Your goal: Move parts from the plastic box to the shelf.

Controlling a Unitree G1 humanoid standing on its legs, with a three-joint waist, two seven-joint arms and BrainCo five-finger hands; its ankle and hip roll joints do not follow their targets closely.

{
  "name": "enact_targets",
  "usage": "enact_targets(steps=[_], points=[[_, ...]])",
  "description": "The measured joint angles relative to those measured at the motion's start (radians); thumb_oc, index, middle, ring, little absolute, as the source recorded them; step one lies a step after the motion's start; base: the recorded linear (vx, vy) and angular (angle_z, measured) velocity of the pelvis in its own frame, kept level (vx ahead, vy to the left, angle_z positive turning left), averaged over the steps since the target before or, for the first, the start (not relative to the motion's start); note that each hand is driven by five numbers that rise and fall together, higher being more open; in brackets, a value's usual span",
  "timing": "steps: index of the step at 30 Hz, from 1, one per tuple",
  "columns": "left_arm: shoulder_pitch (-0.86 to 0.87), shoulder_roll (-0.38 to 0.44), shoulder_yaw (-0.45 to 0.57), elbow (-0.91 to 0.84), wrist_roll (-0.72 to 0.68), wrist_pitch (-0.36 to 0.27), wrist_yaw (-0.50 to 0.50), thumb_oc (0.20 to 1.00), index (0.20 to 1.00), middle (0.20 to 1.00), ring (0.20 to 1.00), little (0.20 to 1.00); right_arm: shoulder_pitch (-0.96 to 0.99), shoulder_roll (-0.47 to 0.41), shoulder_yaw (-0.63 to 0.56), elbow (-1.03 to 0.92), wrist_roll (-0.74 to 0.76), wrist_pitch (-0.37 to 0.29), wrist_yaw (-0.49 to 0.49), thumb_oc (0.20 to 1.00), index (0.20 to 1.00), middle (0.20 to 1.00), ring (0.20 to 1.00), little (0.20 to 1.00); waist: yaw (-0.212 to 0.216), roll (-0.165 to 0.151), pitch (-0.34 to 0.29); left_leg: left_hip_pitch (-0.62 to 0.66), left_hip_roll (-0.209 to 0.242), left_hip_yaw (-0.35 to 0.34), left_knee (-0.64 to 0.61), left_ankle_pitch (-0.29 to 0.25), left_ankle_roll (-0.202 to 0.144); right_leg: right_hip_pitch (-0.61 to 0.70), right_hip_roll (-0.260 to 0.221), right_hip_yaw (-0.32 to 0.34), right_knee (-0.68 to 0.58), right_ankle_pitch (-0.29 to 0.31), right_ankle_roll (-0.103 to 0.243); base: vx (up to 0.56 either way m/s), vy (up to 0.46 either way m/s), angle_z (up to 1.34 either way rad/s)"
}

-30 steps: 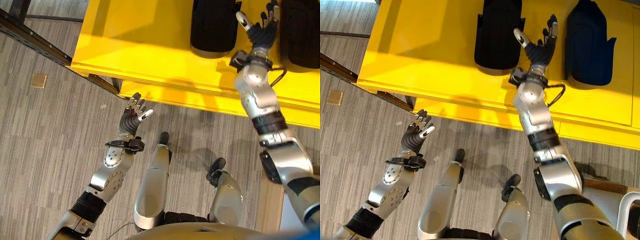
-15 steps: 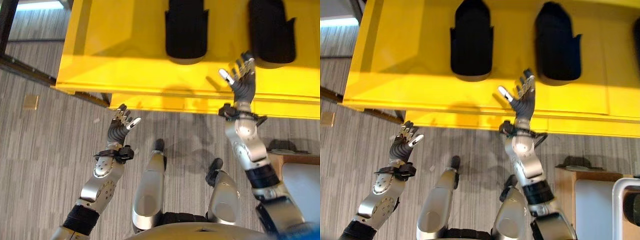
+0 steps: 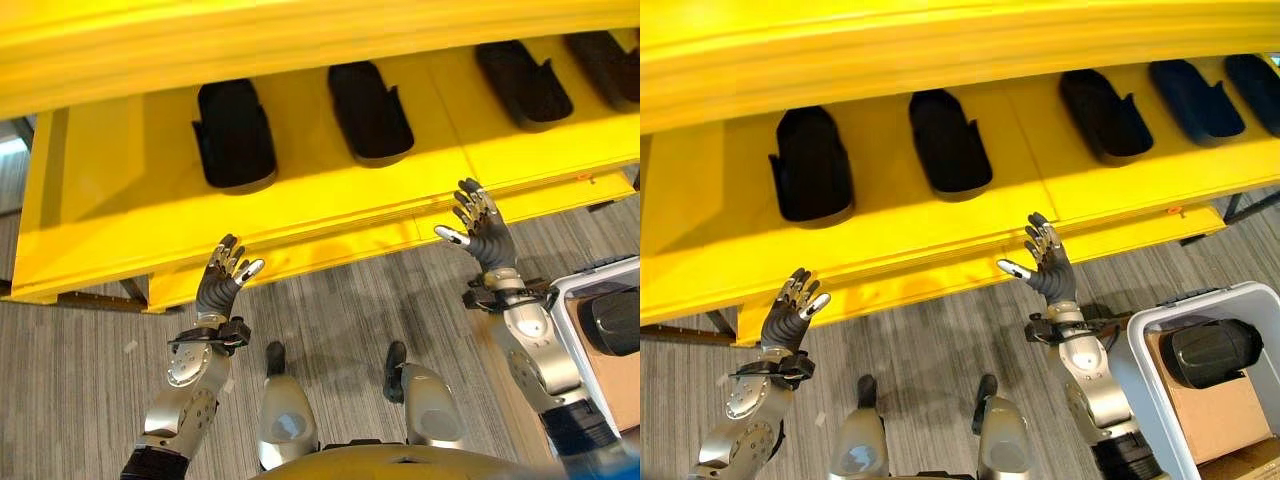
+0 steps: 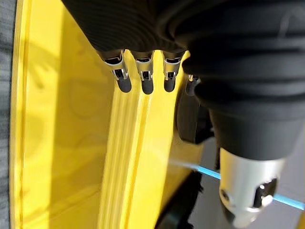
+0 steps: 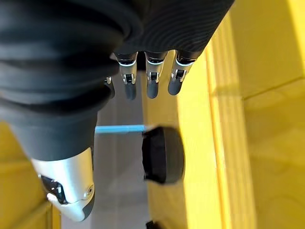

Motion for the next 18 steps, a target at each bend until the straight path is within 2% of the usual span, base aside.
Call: enact_targets(steps=[2, 3, 5, 7, 8, 9, 10, 12, 13, 14, 15, 16, 17, 18], points=[[0.019, -0.001, 0.005, 0.0, 0.001, 0.001, -0.011, 1.0, 1.0, 1.0, 1.0, 1.0, 0.028, -0.022, -0.005, 0.0, 0.012, 0.001, 0.023, 1.0, 1.0, 1.0, 1.0, 1.0, -0.004, 0.003, -0.013, 0.007, 0.012, 0.006, -0.014, 0.01, 0.019, -0.029, 0.012, 0.01, 0.042, -0.023, -0.012, -0.02, -0.147, -0.25], [0.021, -0.006, 0.01, 0.007, 0.001, 0.002, -0.013, 1.0, 1.0, 1.0, 1.0, 1.0, 0.061, -0.03, -0.017, 0.007, 0.039, 0.011, 0.044, 1.0, 1.0, 1.0, 1.0, 1.0, -0.008, 0.001, -0.019, 0.017, 0.021, 0.001, -0.014, 0.028, 0.064, -0.046, 0.027, 0.019, 0.07, -0.049, -0.029, 0.0, -0.262, -0.26], [0.021, -0.015, 0.009, 0.02, 0.001, 0.003, -0.018, 1.0, 1.0, 1.0, 1.0, 1.0, 0.083, -0.03, -0.029, 0.008, 0.052, 0.022, 0.051, 1.0, 1.0, 1.0, 1.0, 1.0, -0.001, -0.001, -0.031, 0.016, 0.026, -0.001, -0.012, 0.065, 0.111, -0.054, 0.038, 0.048, 0.08, -0.06, -0.048, 0.02, -0.231, -0.32], [0.007, -0.037, 0.003, 0.041, 0.001, 0.004, -0.019, 1.0, 1.0, 1.0, 1.0, 1.0, 0.118, -0.021, -0.054, 0.012, 0.08, 0.028, 0.075, 1.0, 1.0, 1.0, 1.0, 1.0, 0.013, -0.015, -0.031, -0.037, 0.007, -0.056, 0.094, 0.108, 0.108, -0.063, 0.056, 0.085, 0.072, -0.058, -0.074, 0.03, -0.125, -0.39], [0.001, -0.053, -0.007, 0.049, 0.001, 0.005, -0.026, 1.0, 1.0, 1.0, 1.0, 1.0, 0.137, -0.021, -0.059, 0.014, 0.094, 0.041, 0.08, 1.0, 1.0, 1.0, 1.0, 1.0, 0.018, -0.025, -0.035, -0.074, -0.04, -0.101, 0.154, 0.079, 0.057, -0.035, 0.044, 0.093, 0.024, -0.037, -0.09, 0.03, -0.082, -0.36], [0.014, -0.054, -0.009, 0.05, 0.002, 0.01, -0.039, 1.0, 1.0, 1.0, 1.0, 1.0, 0.152, -0.017, -0.064, 0.014, 0.099, 0.044, 0.085, 1.0, 1.0, 1.0, 1.0, 1.0, 0.016, -0.035, -0.037, -0.083, -0.094, -0.108, 0.17, 0.036, 0.032, -0.019, 0.039, 0.104, -0.012, -0.016, -0.097, 0.08, -0.093, -0.29], [0.018, -0.062, -0.01, 0.049, 0.013, 0.017, -0.054, 1.0, 1.0, 1.0, 1.0, 1.0, 0.186, -0.012, -0.085, 0.013, 0.1, 0.045, 0.089, 1.0, 1.0, 1.0, 1.0, 1.0, 0.015, -0.047, -0.041, -0.101, -0.218, -0.124, 0.183, -0.02, 0.044, 0.023, 0.022, 0.114, -0.1, 0.023, -0.092, 0.07, -0.011, -0.35], [0.045, -0.065, -0.003, 0.044, 0.027, 0.014, -0.056, 1.0, 1.0, 1.0, 1.0, 1.0, 0.196, -0.005, -0.084, 0.013, 0.111, 0.051, 0.099, 1.0, 1.0, 1.0, 1.0, 1.0, 0.019, -0.034, -0.057, -0.097, -0.305, -0.08, 0.159, -0.037, 0.076, 0.06, 0.028, 0.109, -0.178, 0.073, -0.09, 0.07, -0.001, -0.41], [0.051, -0.066, -0.004, 0.047, 0.03, 0.015, -0.057, 1.0, 1.0, 1.0, 1.0, 1.0, 0.199, 0.0, -0.085, 0.013, 0.115, 0.051, 0.101, 1.0, 1.0, 1.0, 1.0, 1.0, 0.012, -0.031, -0.059, -0.099, -0.329, -0.073, 0.155, -0.039, 0.082, 0.07, 0.03, 0.105, -0.19, 0.076, -0.087, 0.1, 0.023, -0.19], [0.064, -0.067, -0.009, 0.045, 0.031, 0.017, -0.06, 1.0, 1.0, 1.0, 1.0, 1.0, 0.218, 0.021, -0.077, 0.012, 0.117, 0.054, 0.103, 1.0, 1.0, 1.0, 1.0, 1.0, -0.008, -0.008, -0.077, -0.102, -0.396, -0.077, 0.118, -0.048, 0.108, 0.084, 0.051, 0.098, -0.206, 0.078, -0.083, 0.09, 0.022, -0.13], [0.079, -0.069, -0.01, 0.044, 0.032, 0.016, -0.061, 1.0, 1.0, 1.0, 1.0, 1.0, 0.226, 0.019, -0.068, 0.012, 0.117, 0.058, 0.109, 1.0, 1.0, 1.0, 1.0, 1.0, -0.01, 0.019, -0.093, -0.091, -0.395, -0.113, 0.081, -0.039, 0.104, 0.077, 0.083, 0.101, -0.202, 0.074, -0.079, 0.09, 0.061, -0.33], [0.089, -0.064, -0.002, 0.036, 0.034, 0.016, -0.061, 1.0, 1.0, 1.0, 1.0, 1.0, 0.209, 0.03, -0.054, 0.027, 0.117, 0.065, 0.114, 1.0, 1.0, 1.0, 1.0, 1.0, -0.007, 0.02, -0.094, -0.086, -0.408, -0.153, 0.073, -0.02, 0.161, 0.064, 0.103, 0.127, -0.191, 0.069, -0.072, 0.06, 0.064, -0.58], [0.1, -0.059, 0.003, 0.038, 0.036, 0.016, -0.06, 1.0, 1.0, 1.0, 1.0, 1.0, 0.189, 0.041, -0.029, 0.049, 0.117, 0.068, 0.118, 1.0, 1.0, 1.0, 1.0, 1.0, 0.004, -0.001, -0.112, -0.083, -0.429, -0.199, 0.064, -0.026, 0.148, 0.039, 0.109, 0.171, -0.181, 0.066, -0.065, 0.09, 0.086, -0.79], [0.092, -0.053, 0.0, 0.037, 0.037, 0.017, -0.06, 1.0, 1.0, 1.0, 1.0, 1.0, 0.175, 0.051, -0.018, 0.054, 0.117, 0.071, 0.122, 1.0, 1.0, 1.0, 1.0, 1.0, 0.012, -0.012, -0.114, -0.082, -0.436, -0.191, 0.071, -0.026, 0.147, 0.029, 0.109, 0.203, -0.18, 0.073, -0.057, 0.08, 0.078, -0.92]])
